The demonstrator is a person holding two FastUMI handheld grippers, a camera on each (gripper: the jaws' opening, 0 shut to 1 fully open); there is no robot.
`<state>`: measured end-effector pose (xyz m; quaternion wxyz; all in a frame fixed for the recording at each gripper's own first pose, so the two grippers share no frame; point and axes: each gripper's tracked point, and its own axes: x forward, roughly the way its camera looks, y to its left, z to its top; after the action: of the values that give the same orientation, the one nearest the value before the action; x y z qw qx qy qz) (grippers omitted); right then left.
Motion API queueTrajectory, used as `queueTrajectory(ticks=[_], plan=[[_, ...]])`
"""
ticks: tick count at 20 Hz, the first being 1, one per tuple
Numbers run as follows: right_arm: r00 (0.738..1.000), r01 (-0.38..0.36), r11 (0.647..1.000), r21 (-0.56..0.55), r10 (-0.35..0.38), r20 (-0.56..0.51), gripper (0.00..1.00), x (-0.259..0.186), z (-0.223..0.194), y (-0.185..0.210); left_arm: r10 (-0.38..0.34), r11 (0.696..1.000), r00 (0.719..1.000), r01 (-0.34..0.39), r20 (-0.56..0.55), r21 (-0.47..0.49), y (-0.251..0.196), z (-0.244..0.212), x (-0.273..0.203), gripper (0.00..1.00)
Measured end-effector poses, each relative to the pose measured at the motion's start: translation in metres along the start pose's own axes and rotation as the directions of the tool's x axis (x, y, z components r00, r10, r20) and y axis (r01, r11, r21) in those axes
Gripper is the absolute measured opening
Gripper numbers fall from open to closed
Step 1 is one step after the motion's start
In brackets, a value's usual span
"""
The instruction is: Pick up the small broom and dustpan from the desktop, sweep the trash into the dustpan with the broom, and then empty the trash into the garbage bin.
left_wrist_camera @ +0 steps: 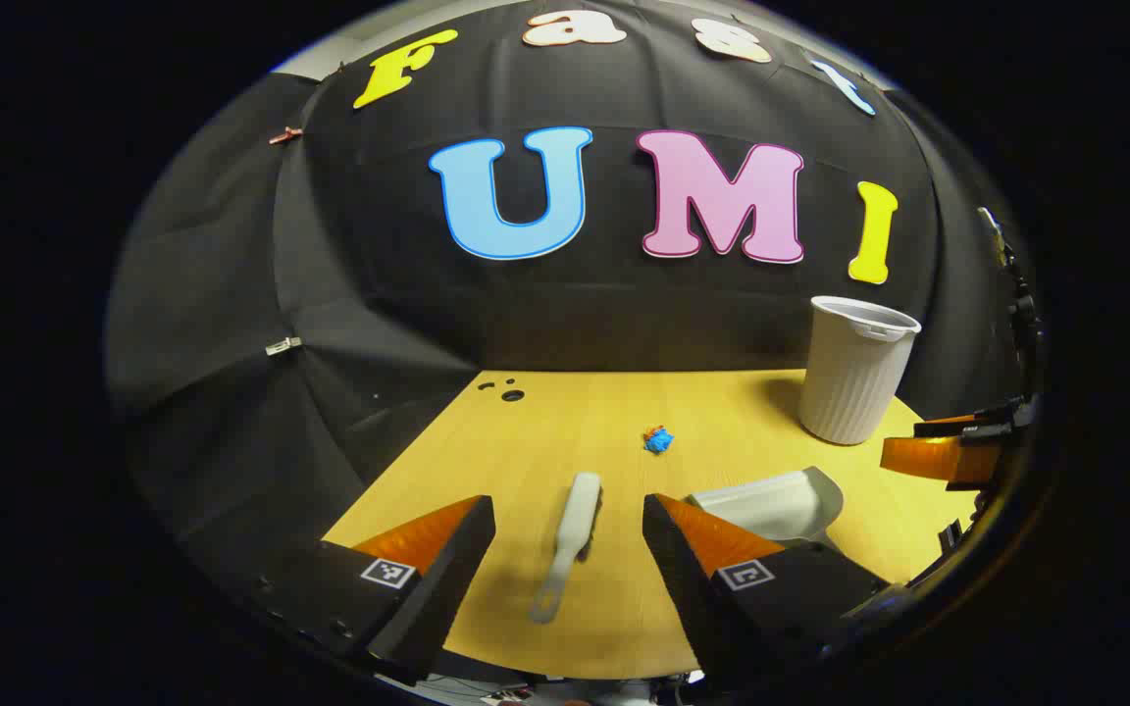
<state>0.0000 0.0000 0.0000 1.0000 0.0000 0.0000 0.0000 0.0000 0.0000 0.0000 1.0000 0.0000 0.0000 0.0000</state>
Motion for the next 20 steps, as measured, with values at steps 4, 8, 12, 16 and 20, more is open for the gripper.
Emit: queueTrajectory(ticks=[4,8,12,16,20], plan=[[1.0,0.019,0.999,-0.027,-0.02,-0.017,1.0,0.01,-0.003,-0.004,-0.028,0.999,0.999,0.026,-0.032,-0.034,-0.003,-0.007,0.014,0.95],[0.998,0.035,0.999,-0.037,-0.037,-0.048,1.0,0.009,-0.011,-0.003,-0.054,0.998,0.997,0.052,-0.059,-0.024,0.005,-0.013,0.023,0.94],[0.997,0.048,0.999,-0.023,-0.049,-0.067,1.0,0.011,-0.017,-0.003,-0.055,0.998,0.994,0.053,-0.097,-0.023,0.016,-0.023,0.031,0.95],[0.994,0.051,0.999,0.001,-0.051,-0.098,1.0,0.017,-0.024,0.002,-0.066,0.997,0.989,0.061,-0.13,-0.036,0.022,-0.03,0.043,0.95],[0.989,0.053,0.999,0.002,-0.053,-0.136,1.0,0.024,-0.034,0.003,-0.08,0.997,0.979,0.076,-0.189,-0.029,0.024,-0.043,0.057,0.95]])
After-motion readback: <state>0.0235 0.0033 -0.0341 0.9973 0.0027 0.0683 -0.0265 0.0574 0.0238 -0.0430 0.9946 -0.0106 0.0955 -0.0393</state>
